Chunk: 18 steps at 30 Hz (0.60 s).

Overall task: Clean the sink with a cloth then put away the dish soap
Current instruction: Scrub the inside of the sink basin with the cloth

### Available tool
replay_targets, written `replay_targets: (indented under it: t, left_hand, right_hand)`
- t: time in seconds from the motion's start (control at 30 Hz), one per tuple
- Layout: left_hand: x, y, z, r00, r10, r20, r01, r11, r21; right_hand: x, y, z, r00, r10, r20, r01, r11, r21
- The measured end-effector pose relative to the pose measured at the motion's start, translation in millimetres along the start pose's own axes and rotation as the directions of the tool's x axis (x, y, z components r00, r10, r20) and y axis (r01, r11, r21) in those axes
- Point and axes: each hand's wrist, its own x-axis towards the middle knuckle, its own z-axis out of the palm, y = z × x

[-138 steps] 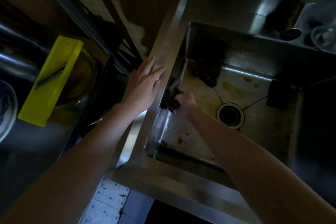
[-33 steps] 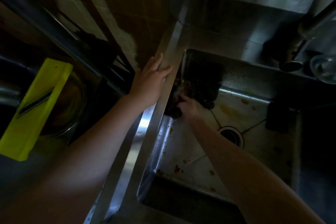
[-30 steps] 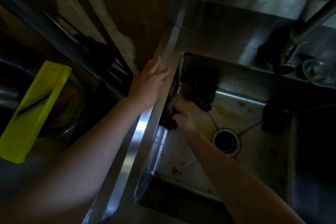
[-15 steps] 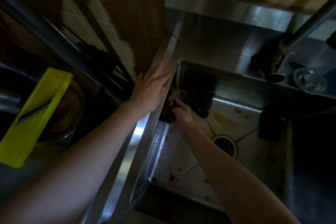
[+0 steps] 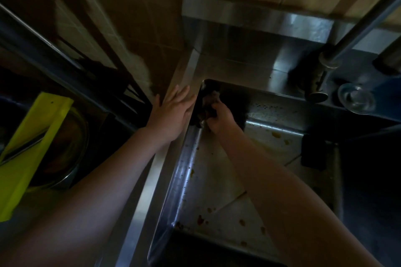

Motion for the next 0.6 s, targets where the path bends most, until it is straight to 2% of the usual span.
replay_targets:
  t: [0.07, 0.1, 0.17, 0.27, 0.3, 0.37, 0.47, 0.53, 0.6]
  left_hand:
    - [0.3, -1.6, 0.5, 1.000, 0.004, -0.001, -0.004, 1.000, -0.004]
    - [0.2, -2.1, 0.9, 1.000, 0.008, -0.001, -0.008, 1.000, -0.006]
    - [-0.2, -2.2, 2.0, 1.000, 0.015, -0.005, -0.015, 1.000, -0.007]
    - [-1.2, -2.6, 3.2, 1.000, 0.022, -0.019, -0.022, 1.000, -0.012]
    - [-1.7, -3.0, 3.0, 0.999, 0.026, -0.022, -0.027, 0.999, -0.017]
    - [-1.9, -4.4, 2.5, 0.999, 0.035, -0.024, -0.036, 0.999, -0.020]
    - [-1.1, -4.8, 1.4, 0.999, 0.036, -0.013, -0.036, 0.999, -0.008]
    - [-0.8, -4.3, 1.2, 0.999, 0.035, -0.011, -0.035, 0.999, -0.007]
    - [-0.8, -4.2, 1.5, 0.999, 0.039, -0.013, -0.039, 0.999, -0.003]
  right_hand:
    - [-3.6, -1.4, -1.8, 0.996, -0.076, -0.041, 0.069, 0.986, -0.150]
    - [-5.5, -4.3, -6.5, 0.996, -0.094, -0.004, 0.092, 0.977, -0.192]
    - [-1.3, -4.6, -17.6, 0.997, -0.022, 0.078, 0.027, 0.998, -0.060]
    - [2.5, -6.2, -30.9, 0.992, -0.123, 0.017, 0.123, 0.954, -0.274]
    - [1.2, -7.6, -36.8, 0.982, -0.188, 0.014, 0.178, 0.899, -0.401]
    - [2.2, -16.4, -43.3, 0.969, -0.248, 0.008, 0.218, 0.834, -0.506]
    - [2.4, -26.9, -61.2, 0.963, -0.271, -0.008, 0.224, 0.811, -0.541]
    - [2.6, -29.6, -77.2, 0.962, -0.273, -0.010, 0.231, 0.833, -0.503]
    - [5.4, -34.6, -92.9, 0.957, -0.277, -0.082, 0.221, 0.885, -0.409]
